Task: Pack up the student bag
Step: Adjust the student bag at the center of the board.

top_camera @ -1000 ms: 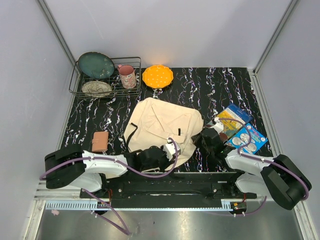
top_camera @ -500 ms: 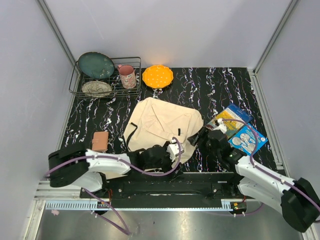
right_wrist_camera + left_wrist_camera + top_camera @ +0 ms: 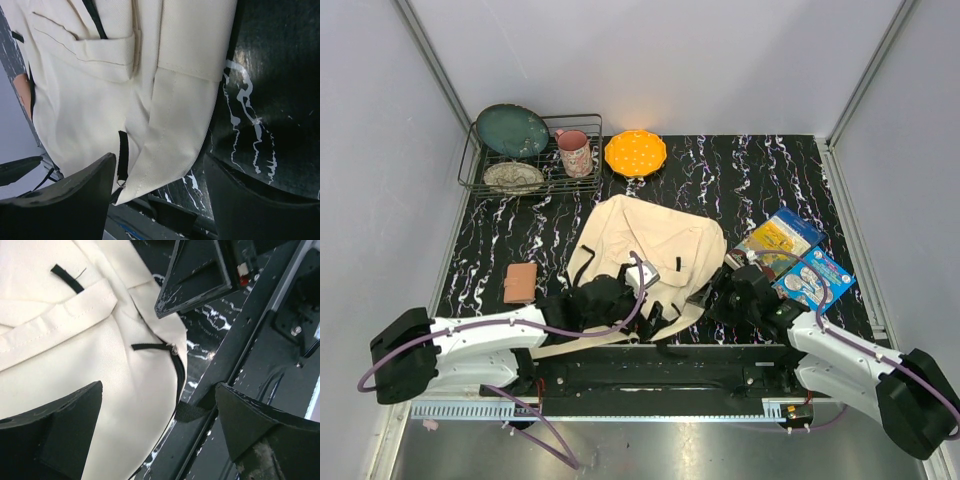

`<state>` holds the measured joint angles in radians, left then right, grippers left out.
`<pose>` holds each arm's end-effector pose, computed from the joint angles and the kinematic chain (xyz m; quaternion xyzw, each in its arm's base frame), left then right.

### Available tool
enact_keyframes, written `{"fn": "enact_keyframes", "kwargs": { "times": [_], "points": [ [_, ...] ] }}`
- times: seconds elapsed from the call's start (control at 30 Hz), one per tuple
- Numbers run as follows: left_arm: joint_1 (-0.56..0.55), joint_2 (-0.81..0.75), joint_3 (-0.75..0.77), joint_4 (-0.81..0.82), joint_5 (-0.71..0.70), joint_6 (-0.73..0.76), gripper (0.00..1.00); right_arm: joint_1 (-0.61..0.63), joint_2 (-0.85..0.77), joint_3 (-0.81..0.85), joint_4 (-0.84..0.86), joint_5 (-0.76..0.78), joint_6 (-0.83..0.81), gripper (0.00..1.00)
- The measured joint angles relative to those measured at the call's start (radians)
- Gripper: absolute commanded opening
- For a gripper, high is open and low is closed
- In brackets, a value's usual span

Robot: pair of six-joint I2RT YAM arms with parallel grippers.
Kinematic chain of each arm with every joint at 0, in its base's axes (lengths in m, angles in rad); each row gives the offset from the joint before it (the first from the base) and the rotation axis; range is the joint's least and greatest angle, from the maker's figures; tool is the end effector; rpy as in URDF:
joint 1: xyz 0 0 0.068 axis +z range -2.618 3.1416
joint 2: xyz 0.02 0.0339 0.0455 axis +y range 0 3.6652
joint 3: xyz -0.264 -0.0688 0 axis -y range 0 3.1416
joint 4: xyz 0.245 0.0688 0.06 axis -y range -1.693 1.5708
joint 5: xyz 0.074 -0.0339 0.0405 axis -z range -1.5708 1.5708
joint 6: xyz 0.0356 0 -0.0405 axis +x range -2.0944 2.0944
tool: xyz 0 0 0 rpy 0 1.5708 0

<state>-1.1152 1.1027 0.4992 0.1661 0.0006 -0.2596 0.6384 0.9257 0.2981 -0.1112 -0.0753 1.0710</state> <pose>0.1038 -0.2119 0.2130 0.3502 0.7676 -0.3408 0.4148 0.1395 0.1069 0.1554 0.1813 0.8960 0.3272 0.2391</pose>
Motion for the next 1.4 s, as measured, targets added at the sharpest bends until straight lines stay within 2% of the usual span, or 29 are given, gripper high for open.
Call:
{"fn": "enact_keyframes", "kwargs": {
  "times": [0.17, 0.37, 0.4, 0.5, 0.53, 0.7, 0.73, 0.77, 0.87, 0.97, 1.07, 1.13, 1.33, 1.4],
  "points": [
    [0.000, 0.008, 0.000, -0.089, -0.005, 0.055, 0.99, 0.000, 0.011, -0.032, 0.026, -0.063, 0.018, 0.76],
    [0.000, 0.158, 0.053, -0.153, 0.011, 0.136, 0.99, 0.001, 0.032, -0.038, 0.041, -0.107, 0.019, 0.76],
    [0.000, 0.172, 0.058, -0.157, 0.013, 0.145, 0.96, 0.001, 0.032, -0.039, 0.041, -0.112, 0.019, 0.76],
    [0.000, 0.216, 0.073, -0.168, 0.008, 0.166, 0.74, 0.003, 0.030, -0.043, 0.041, -0.129, 0.019, 0.75],
    [0.000, 0.235, 0.082, -0.172, 0.000, 0.174, 0.59, 0.003, 0.026, -0.045, 0.040, -0.130, 0.019, 0.75],
    [-0.003, 0.346, 0.145, -0.172, -0.032, 0.195, 0.49, 0.011, -0.035, -0.061, 0.007, -0.129, 0.019, 0.75],
    [-0.002, 0.362, 0.156, -0.170, -0.039, 0.196, 0.45, 0.012, -0.056, -0.063, -0.009, -0.129, 0.019, 0.75],
    [-0.002, 0.371, 0.163, -0.164, -0.042, 0.199, 0.31, 0.012, -0.074, -0.063, -0.025, -0.129, 0.019, 0.75],
    [-0.003, 0.375, 0.165, -0.144, -0.042, 0.200, 0.10, 0.014, -0.124, -0.063, -0.062, -0.129, 0.019, 0.76],
    [-0.002, 0.382, 0.174, -0.130, -0.042, 0.203, 0.04, 0.014, -0.135, -0.063, -0.078, -0.126, 0.020, 0.77],
    [-0.002, 0.410, 0.197, -0.119, -0.028, 0.207, 0.03, 0.014, -0.112, -0.063, -0.075, -0.121, 0.023, 0.77],
    [0.000, 0.428, 0.212, -0.108, -0.011, 0.206, 0.09, 0.015, -0.078, -0.057, -0.071, -0.113, 0.024, 0.77],
    [0.003, 0.478, 0.257, -0.081, 0.056, 0.184, 0.51, 0.016, -0.027, -0.014, -0.034, -0.082, 0.026, 0.77],
    [0.003, 0.486, 0.272, -0.076, 0.071, 0.182, 0.52, 0.016, -0.028, -0.004, -0.023, -0.062, 0.026, 0.77]
  ]
}}
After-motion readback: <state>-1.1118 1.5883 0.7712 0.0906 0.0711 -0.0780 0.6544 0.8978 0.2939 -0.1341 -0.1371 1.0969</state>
